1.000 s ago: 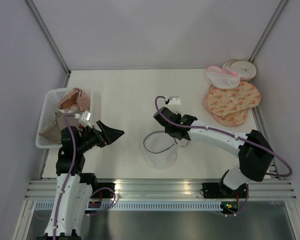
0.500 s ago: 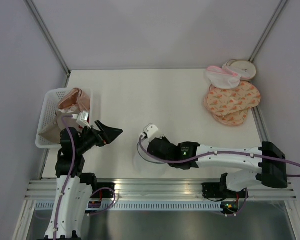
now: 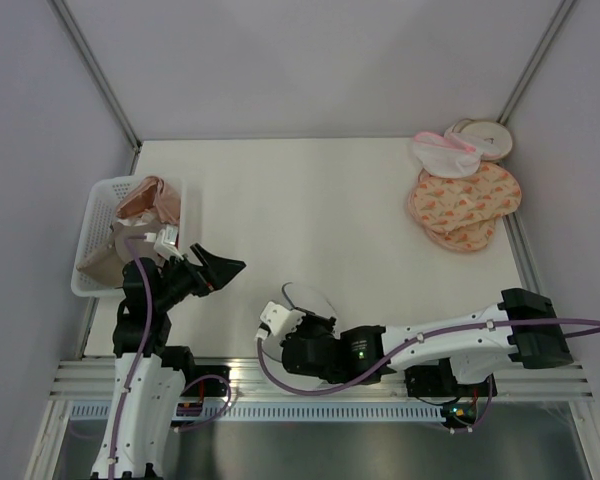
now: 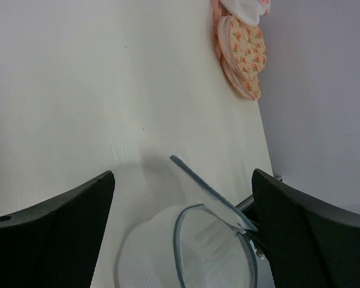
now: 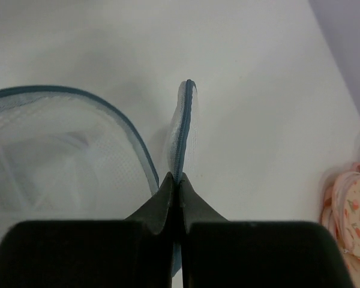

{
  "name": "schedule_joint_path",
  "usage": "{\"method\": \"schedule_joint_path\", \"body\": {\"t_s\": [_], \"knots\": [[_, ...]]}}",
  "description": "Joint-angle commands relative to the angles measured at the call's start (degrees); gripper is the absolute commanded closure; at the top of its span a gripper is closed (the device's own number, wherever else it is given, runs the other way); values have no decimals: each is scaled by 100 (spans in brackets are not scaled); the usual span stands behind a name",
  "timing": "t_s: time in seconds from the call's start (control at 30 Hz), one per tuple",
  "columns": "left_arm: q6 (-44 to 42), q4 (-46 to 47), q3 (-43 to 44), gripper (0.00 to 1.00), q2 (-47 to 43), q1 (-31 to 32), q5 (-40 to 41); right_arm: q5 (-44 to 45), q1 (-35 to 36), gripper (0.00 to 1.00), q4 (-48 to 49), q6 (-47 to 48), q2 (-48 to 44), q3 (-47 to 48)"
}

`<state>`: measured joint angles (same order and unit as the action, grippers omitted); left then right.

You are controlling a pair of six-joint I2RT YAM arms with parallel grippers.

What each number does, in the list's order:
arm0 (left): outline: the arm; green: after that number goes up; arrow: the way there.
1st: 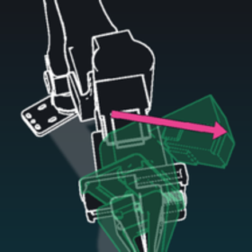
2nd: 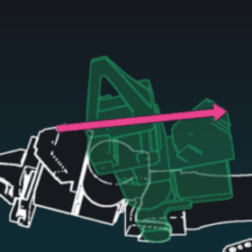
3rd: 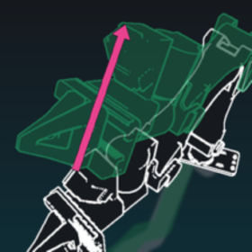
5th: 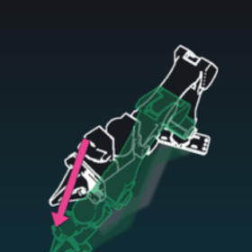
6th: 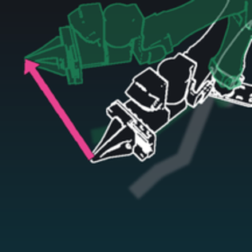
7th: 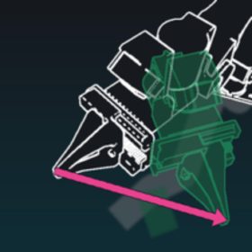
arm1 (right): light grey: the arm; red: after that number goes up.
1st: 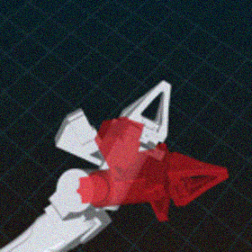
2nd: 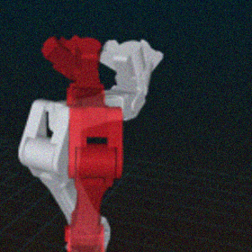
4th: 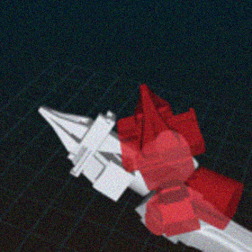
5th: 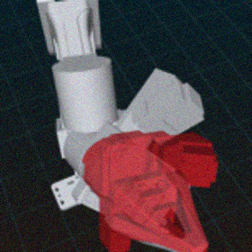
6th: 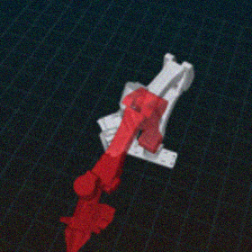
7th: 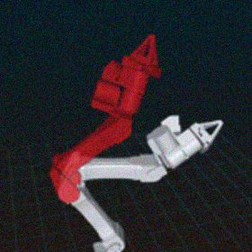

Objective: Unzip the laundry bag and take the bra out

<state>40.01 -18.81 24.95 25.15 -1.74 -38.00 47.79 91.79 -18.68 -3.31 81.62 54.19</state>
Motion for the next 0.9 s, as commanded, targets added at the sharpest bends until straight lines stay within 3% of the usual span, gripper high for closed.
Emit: {"method": "schedule_joint_path", "body": {"t_s": [0.0,0.03,0.2,0.4,0.5,0.63,0.7,0.87], "knots": [[7,-18,71,2,-45,16,-15,1503,67,100,417,270,99,451],[24,-18,89,2,-36,16,-15,1984,15,100,235,87,195,539],[33,-18,168,2,-19,16,21,2252,-1010,100,-583,-573,249,935],[24,-18,203,2,8,7,56,2489,-2383,100,-525,-479,231,953],[16,-9,186,2,25,16,100,2385,-2429,100,292,451,196,716],[16,-9,151,2,52,16,126,1042,-2236,100,997,1490,-32,172],[16,0,124,2,26,16,143,297,-2016,100,597,1597,72,100],[51,17,19,2,-10,16,161,-426,-1472,100,-179,1430,529,4]]}}
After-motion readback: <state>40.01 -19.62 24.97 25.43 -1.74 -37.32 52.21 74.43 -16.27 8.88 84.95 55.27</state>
